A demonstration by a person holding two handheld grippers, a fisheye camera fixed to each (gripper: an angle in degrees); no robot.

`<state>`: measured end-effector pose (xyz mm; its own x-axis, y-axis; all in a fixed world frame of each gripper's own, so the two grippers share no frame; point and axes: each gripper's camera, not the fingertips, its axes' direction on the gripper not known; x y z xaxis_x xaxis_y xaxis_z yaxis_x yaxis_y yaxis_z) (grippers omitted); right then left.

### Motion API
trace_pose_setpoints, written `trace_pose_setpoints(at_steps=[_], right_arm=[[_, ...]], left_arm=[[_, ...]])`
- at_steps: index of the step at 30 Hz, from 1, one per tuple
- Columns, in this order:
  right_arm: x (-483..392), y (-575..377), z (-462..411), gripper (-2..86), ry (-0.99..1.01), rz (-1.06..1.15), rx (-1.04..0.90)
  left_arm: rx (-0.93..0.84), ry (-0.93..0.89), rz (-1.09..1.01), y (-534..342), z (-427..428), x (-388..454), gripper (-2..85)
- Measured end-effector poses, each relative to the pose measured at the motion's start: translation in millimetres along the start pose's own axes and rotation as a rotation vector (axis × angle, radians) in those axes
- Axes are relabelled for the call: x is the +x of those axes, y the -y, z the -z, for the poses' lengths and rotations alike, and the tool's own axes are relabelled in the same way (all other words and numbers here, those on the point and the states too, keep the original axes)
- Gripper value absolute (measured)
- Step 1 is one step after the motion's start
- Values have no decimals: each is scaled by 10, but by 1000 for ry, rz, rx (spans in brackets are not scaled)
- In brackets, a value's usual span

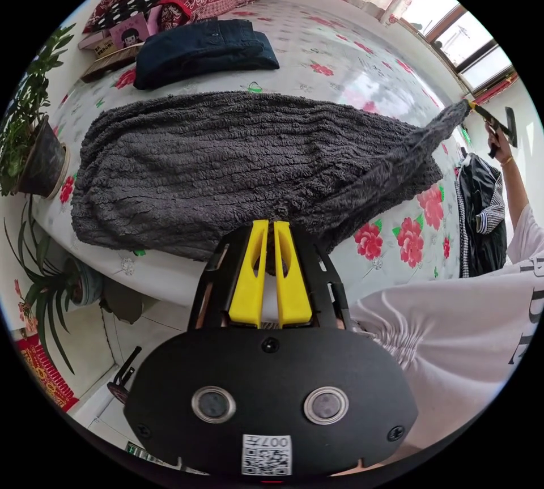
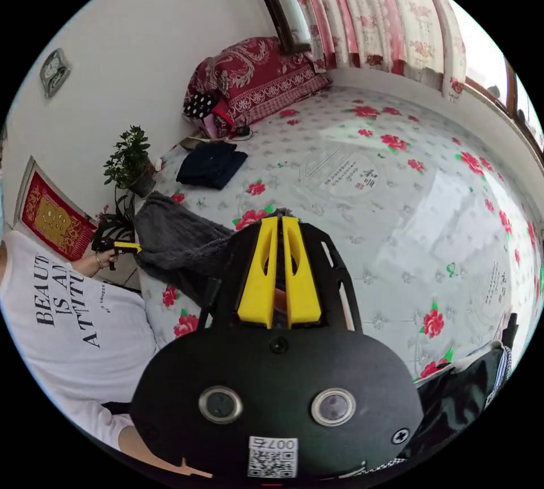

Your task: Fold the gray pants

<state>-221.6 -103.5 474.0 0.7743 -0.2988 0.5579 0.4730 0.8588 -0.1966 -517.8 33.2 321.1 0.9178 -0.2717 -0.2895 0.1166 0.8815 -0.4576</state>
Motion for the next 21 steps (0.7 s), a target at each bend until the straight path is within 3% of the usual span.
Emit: trace_pose_setpoints(at_steps=[2, 6, 11, 13, 21], right_arm=[[-134, 35, 343, -1, 2, 65, 176], [119, -328, 76, -1, -6, -57, 186], [676, -1377, -1325, -1, 24, -361, -251], [717, -1614, -1574, -1, 27, -419, -329], [418, -1446, -921, 0, 33, -296, -67]], left_arm=[[46, -18, 15, -15, 95, -21, -7], [107, -39, 22, -42, 197, -27, -7], [-14, 13, -48, -75, -84, 52, -7], [-54, 42, -73, -82, -141, 88, -8], [-17, 117, -195, -116, 180, 253, -8]])
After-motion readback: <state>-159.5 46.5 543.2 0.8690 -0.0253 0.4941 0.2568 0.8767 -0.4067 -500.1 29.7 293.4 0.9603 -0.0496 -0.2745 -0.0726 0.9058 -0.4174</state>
